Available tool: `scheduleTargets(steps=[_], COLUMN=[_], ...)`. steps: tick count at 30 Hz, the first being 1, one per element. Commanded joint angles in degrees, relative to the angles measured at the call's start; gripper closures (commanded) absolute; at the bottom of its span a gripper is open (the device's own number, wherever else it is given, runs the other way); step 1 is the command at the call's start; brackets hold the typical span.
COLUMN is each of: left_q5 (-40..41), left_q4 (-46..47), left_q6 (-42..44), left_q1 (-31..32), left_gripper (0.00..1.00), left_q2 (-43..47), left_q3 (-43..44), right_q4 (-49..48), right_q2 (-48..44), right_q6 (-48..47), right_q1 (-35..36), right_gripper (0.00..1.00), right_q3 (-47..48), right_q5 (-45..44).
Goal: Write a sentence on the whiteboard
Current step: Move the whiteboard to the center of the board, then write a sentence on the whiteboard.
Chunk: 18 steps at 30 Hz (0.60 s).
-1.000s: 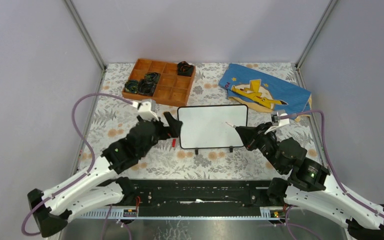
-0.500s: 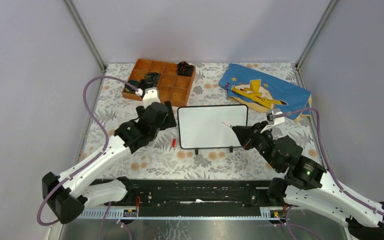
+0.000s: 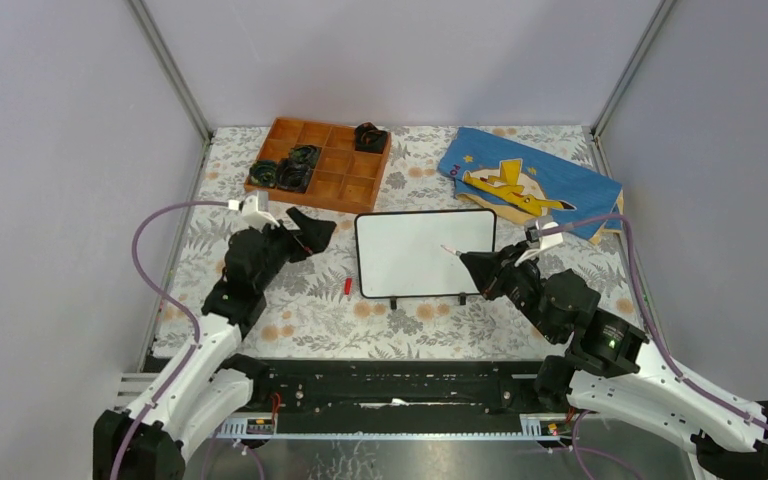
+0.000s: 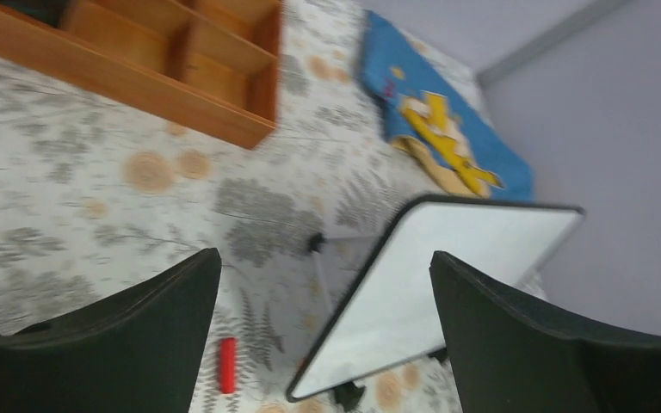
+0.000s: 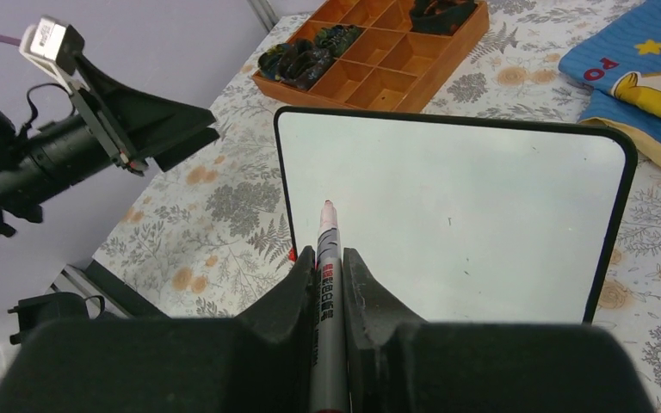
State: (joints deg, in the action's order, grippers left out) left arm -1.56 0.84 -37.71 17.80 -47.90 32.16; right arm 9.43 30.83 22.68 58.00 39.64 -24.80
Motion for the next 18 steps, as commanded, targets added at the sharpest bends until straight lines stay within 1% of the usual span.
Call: scheduleTargets(steps=[1, 3, 5, 6, 8, 10, 11, 13, 15, 18], left_q5=[-20.44, -28.19, -32.40, -34.64, -39.99, -45.42, -49.82, -54.51, -56.14, -57.01], left_q4=[32.37, 40.35, 45.39, 48.86, 59.08, 64.31, 65.54, 66.15, 68.42, 73.84], left_q6=[-5.72, -7.15, -8.39, -10.13, -15.34, -18.69, -19.51, -19.22, -19.01, -18.67], left_q1=[-3.39, -5.35, -7.40, -9.00, -12.28, -14.87, -15.78, -16.70, -16.69, -16.66], left_gripper=[0.01, 0.01, 0.03, 0.04, 0.06, 0.07, 0.08, 0.10, 0.12, 0.14], left_q2=[1.59, -2.75, -7.67, -10.63, -15.87, -20.98, -23.15, -26.87, -29.77, -33.54], left_q3=[-10.26, -12.00, -12.63, -12.96, -13.50, -11.72, -10.28, -7.57, -7.04, -8.87], right_q4=[-3.91, -4.40, -4.95, -5.21, -5.66, -6.06, -6.21, -6.67, -7.37, -7.83], right_q2=[0.25, 0.50, 0.66, 0.56, 0.55, 0.52, 0.60, 1.04, 1.74, 2.94], right_q6=[-2.07, -2.17, -1.92, -1.67, -1.21, -0.98, -0.97, -0.97, -0.86, -0.75], right_q1=[-0.21, -0.24, -0.21, -0.19, -0.17, -0.20, -0.22, -0.27, -0.25, -0.17], right_gripper=[1.00, 1.00, 1.00, 1.00, 1.00, 1.00, 1.00, 1.00, 1.00, 1.00], right_q3=[1.52, 1.26, 0.87, 0.61, 0.22, -0.06, -0.09, -0.16, -0.14, 0.34], right_q5=[1.96, 2.41, 2.78, 3.01, 3.27, 3.51, 3.67, 3.91, 4.21, 5.04])
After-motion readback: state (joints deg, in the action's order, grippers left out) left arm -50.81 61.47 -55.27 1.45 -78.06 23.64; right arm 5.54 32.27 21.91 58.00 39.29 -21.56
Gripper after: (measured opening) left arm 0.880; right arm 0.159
